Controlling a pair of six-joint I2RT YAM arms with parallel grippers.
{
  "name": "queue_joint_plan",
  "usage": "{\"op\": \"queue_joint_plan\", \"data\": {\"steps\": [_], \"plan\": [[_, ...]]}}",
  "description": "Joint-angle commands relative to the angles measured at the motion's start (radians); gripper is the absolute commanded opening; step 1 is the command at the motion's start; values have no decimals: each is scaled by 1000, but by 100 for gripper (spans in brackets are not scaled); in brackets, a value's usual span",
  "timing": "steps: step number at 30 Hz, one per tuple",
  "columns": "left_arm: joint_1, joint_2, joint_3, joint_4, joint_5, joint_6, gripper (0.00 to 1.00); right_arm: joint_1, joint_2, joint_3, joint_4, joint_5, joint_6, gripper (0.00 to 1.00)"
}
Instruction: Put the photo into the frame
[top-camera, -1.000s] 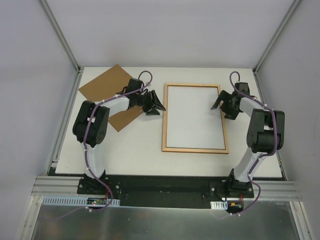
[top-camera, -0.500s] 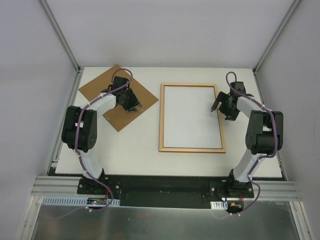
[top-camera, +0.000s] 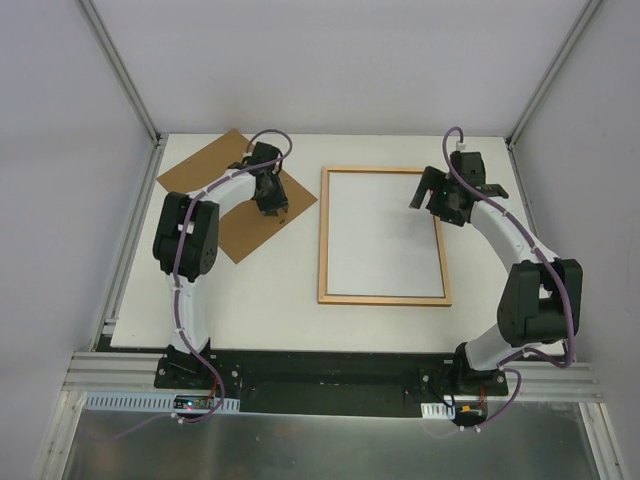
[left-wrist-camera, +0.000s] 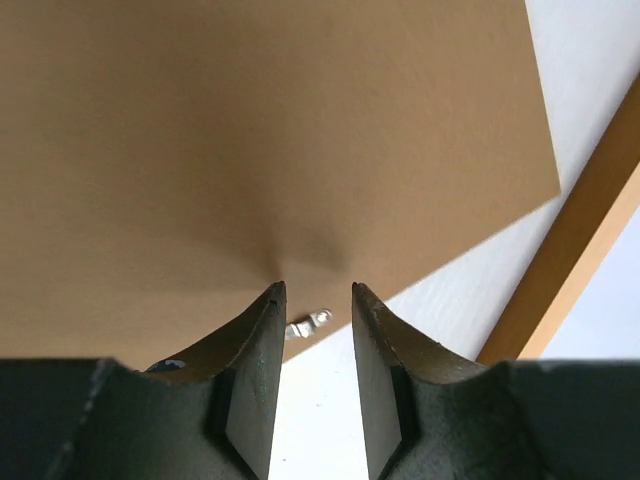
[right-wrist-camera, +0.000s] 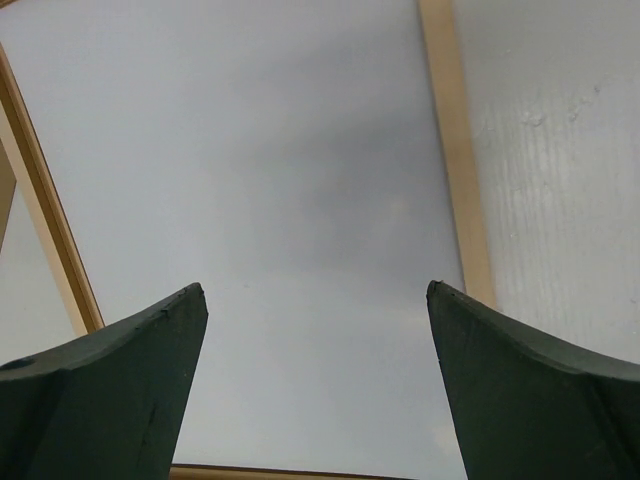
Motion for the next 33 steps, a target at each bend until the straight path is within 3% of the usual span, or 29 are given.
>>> {"op": "queue_joint_plan", "data": {"steps": [1, 21, 29, 33], "plan": [[-85, 13, 60, -65, -33, 63, 32, 39, -31, 33, -36, 23, 2, 93], [-304, 151, 222, -73, 45, 1, 31, 99, -85, 62, -77, 92, -12, 93], [-199, -41, 93, -142, -229, 49, 34, 102, -110, 46, -76, 69, -18, 93], [-127, -33, 91, -200, -273, 75, 34, 104, -120, 36, -71, 64, -18, 93]]}}
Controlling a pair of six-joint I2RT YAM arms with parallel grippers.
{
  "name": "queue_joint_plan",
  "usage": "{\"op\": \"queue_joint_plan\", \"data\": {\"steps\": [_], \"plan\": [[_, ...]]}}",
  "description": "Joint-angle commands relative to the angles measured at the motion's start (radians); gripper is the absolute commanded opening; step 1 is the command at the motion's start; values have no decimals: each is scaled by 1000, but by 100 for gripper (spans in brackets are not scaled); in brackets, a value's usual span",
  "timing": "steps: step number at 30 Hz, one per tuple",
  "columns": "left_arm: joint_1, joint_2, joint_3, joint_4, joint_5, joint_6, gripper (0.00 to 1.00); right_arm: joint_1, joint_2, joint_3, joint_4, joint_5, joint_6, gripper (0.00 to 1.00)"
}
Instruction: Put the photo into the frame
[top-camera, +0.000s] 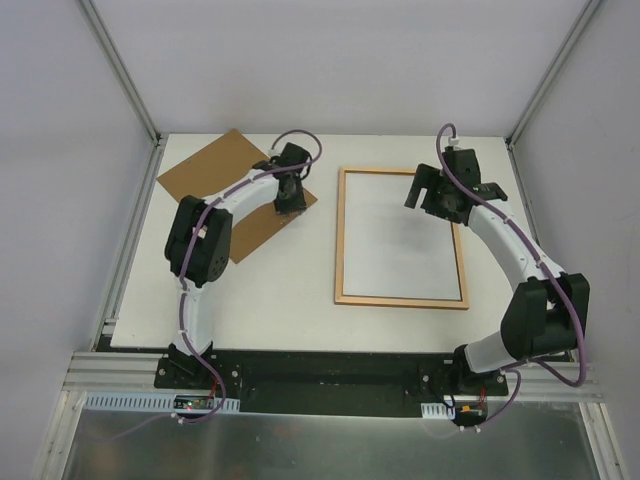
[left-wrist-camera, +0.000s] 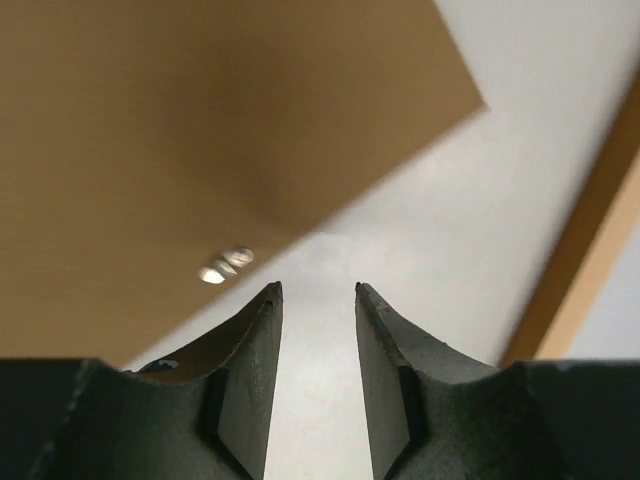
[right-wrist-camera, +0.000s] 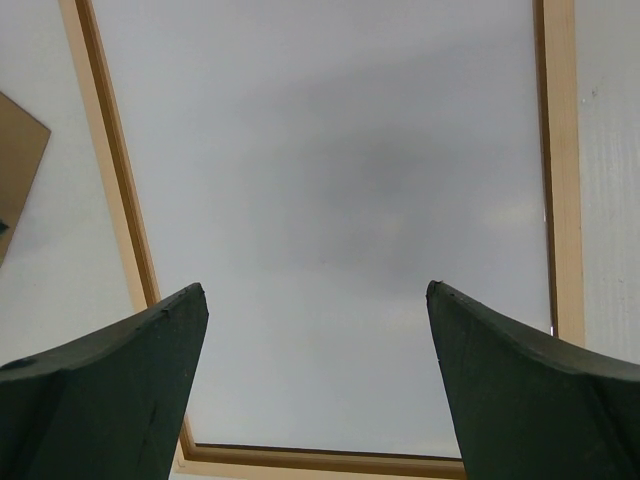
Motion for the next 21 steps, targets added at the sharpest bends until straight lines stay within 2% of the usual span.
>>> {"op": "queue_joint_plan", "data": {"steps": [1, 21], "plan": [[88, -61, -9, -80, -121, 43, 34, 5, -56, 1, 2, -6, -10, 93], [115, 48, 49, -75, 6, 149, 34, 28, -78, -11, -8, 3, -23, 93]]}}
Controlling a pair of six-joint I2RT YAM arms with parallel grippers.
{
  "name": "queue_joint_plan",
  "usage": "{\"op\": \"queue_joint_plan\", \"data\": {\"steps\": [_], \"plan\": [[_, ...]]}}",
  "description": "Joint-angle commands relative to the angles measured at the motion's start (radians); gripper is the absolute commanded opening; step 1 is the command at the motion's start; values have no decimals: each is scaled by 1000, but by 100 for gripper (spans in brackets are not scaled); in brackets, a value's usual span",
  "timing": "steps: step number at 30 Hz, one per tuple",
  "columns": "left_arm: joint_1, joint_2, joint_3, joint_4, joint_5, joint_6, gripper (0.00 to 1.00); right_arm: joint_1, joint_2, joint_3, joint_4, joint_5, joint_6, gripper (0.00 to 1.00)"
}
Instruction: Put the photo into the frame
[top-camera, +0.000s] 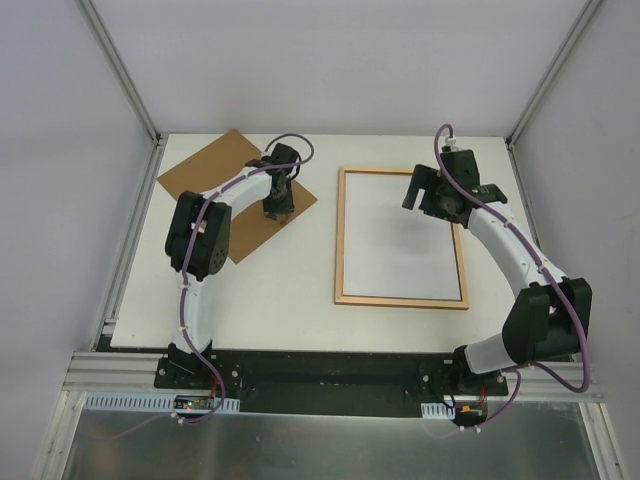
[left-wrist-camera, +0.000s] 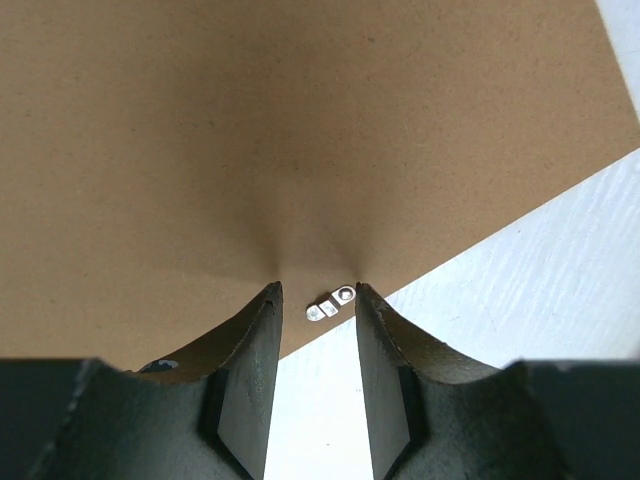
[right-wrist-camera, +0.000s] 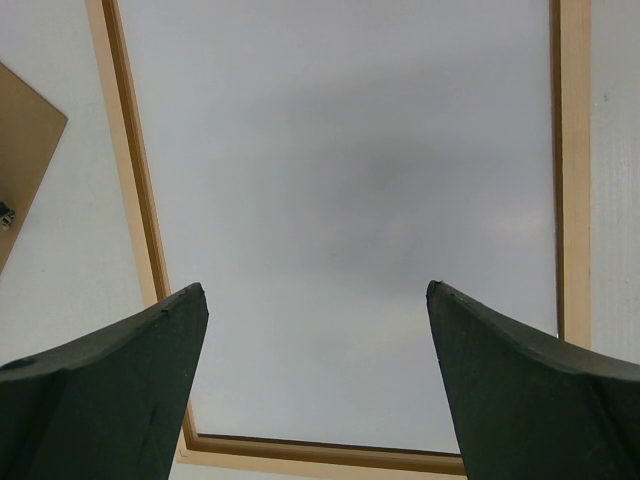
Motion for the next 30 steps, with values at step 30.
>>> {"op": "queue_joint_plan", "data": {"steps": [30], "plan": [[-3, -19, -79, 32, 170, 109, 31, 26, -42, -29, 10, 11, 2, 93]]}}
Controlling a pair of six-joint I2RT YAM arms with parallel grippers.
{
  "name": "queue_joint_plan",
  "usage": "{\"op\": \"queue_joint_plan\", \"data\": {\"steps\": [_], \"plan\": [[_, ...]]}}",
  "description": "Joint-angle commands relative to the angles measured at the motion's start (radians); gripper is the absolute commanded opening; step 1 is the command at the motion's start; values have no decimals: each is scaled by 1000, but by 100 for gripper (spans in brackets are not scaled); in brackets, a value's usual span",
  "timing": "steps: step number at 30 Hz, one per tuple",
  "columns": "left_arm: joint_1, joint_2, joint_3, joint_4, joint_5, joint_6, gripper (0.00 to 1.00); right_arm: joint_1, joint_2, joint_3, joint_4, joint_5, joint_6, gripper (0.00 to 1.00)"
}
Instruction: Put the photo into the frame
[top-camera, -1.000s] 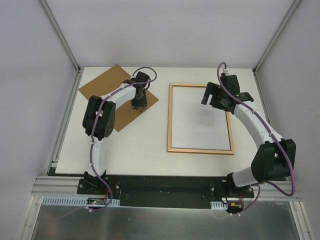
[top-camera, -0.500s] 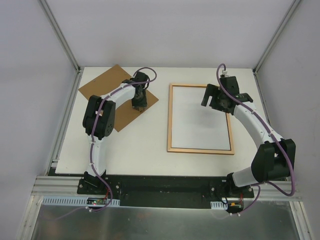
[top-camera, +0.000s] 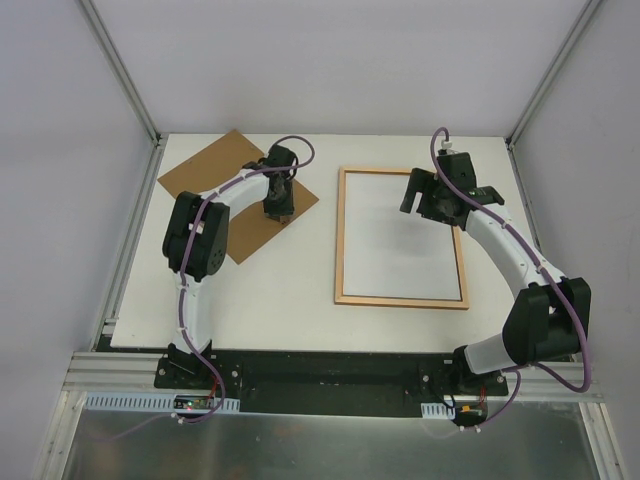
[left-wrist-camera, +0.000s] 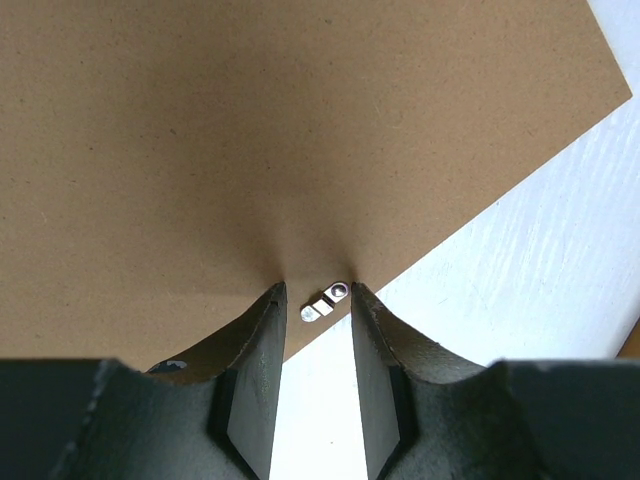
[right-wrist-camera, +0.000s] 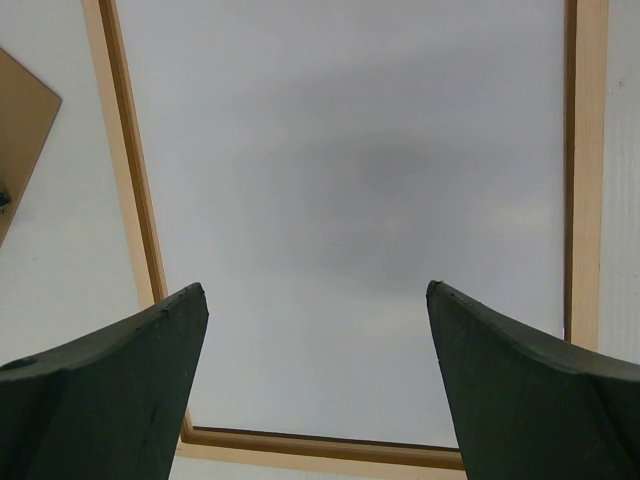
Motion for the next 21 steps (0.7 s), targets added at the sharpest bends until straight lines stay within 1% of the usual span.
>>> {"op": "queue_joint_plan", "data": {"steps": [1, 9, 11, 21], "plan": [[-18, -21, -42, -16, 45, 39, 31, 8, -35, -6, 11, 8, 6, 93], [-28, -33, -38, -14, 37, 80, 33, 11, -41, -7, 11, 13, 3, 93], [-36, -38, -33, -16, -3, 94, 34, 11, -41, -9, 13, 10, 5, 93], [-39, -25, -16, -16, -7, 137, 36, 13, -38, -9, 11, 10, 5, 93]]}}
